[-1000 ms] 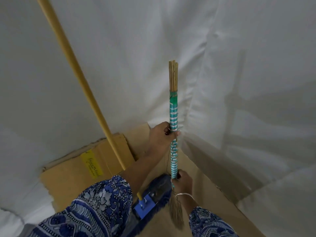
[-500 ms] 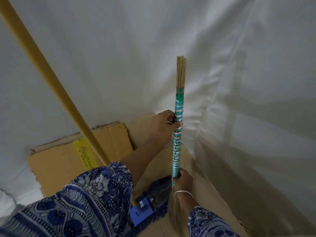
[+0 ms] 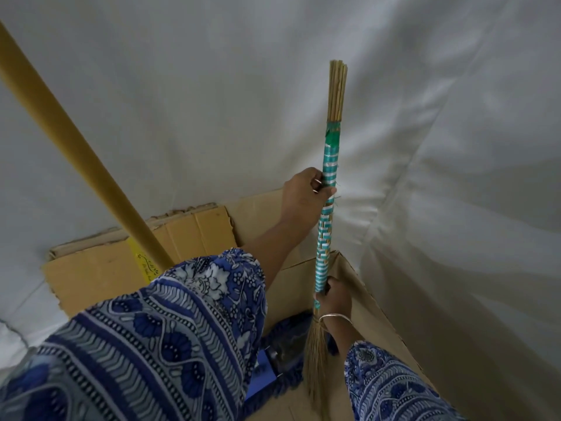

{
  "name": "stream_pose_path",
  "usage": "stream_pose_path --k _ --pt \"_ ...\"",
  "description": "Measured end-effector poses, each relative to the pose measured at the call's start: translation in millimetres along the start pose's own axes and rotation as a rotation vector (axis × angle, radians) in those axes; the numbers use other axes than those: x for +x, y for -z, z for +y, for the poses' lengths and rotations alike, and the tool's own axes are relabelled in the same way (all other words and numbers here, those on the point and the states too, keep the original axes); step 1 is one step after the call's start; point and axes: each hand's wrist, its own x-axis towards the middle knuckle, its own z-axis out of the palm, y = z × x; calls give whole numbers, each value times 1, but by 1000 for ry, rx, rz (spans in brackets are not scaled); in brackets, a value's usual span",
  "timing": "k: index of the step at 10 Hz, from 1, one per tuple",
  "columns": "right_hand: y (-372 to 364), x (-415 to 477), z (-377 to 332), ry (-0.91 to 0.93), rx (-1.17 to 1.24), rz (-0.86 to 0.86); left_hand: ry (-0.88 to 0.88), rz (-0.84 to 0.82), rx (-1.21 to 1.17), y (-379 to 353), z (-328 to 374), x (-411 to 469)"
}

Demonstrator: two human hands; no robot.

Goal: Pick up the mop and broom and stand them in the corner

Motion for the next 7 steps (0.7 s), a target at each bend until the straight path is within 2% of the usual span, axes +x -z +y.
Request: stream_pose_path --k 2,6,7 --pt "-3 8 -4 -22 3 -9 27 32 -4 -14 -1 6" --pt "15 0 -19 -63 15 -39 152 -22 -71 -13 20 -8" --pt "20 -14 -20 45 6 53 136 33 -55 8 21 -23"
